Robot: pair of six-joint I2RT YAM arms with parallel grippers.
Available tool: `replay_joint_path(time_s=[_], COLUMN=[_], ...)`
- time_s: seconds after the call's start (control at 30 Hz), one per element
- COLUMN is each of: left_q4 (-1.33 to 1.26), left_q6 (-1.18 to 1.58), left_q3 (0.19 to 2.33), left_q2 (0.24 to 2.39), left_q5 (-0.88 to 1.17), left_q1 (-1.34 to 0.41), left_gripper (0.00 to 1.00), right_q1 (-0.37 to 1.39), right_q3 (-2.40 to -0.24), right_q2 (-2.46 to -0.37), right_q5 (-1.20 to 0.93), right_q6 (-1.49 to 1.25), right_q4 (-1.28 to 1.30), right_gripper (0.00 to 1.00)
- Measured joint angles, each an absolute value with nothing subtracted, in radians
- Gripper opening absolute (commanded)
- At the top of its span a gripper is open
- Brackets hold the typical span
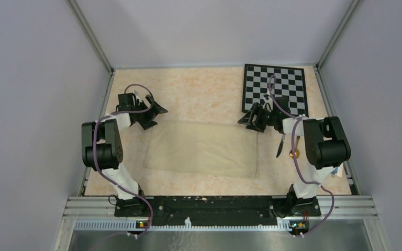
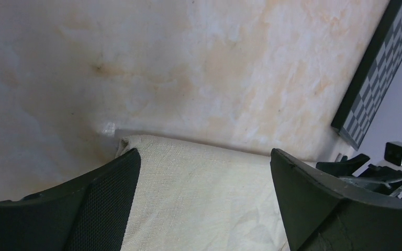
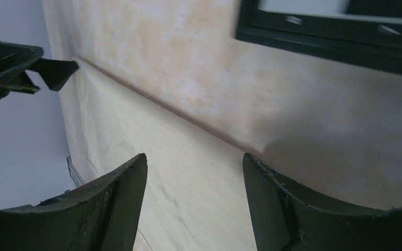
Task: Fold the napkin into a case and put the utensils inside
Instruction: Smooth out the rectangle-folded napkin at the center of the board.
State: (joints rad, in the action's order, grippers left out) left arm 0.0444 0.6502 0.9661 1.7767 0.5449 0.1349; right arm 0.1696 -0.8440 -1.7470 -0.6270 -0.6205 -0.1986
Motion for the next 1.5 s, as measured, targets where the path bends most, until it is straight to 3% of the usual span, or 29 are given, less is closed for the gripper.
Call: replay_joint_path(time_s=[0.23,0.5,0.67,0.9,1.2,1.37,1.5], left_q4=[0.07,0.205,0.081,-0.186,-0.267,-0.175,-0.072], left_q6=[0.646,0.574,0.62,0.766,0.783,0.701,0.654], left_q3=[0.974,0.974,0.971,0.955,0.904,0.9,0.912], left_q2=[1.755,1.586,1.521,1.747,1.833,1.778,1.717], left_q5=[0.447,0.343,0.452,0.584,0.59,0.525,0.477], left_q1=[0.128,0.121,-0.002,-0.197,-0.086,-0.015,-0.037], left_gripper=[0.99,0.99,0.99,0.99,0.99,0.99,0.99], right_q1=[0.096,0.233,0.337,0.406,0.315,0.238,0.287], right_q3=[-0.793,-0.823,-0.829,-0.886,-0.846,-0.812,-0.825], right_q2=[-1.747,-1.573,-1.604,-1.886,-1.954,-1.877,-1.829], right_q5=[-0.638,-0.487,-0.59,-0.702,-0.751,-0.742,-0.725], right_q6=[-0.587,-0.498,-0.589,-0.836,-0.863,-0.783,-0.764], right_q4=[-0.184,0.041,-0.103,-0.42,-0.537,-0.44,-0.366], right_gripper=[0.67,0.68,0.68,0.65,0.65,0.65,0.66])
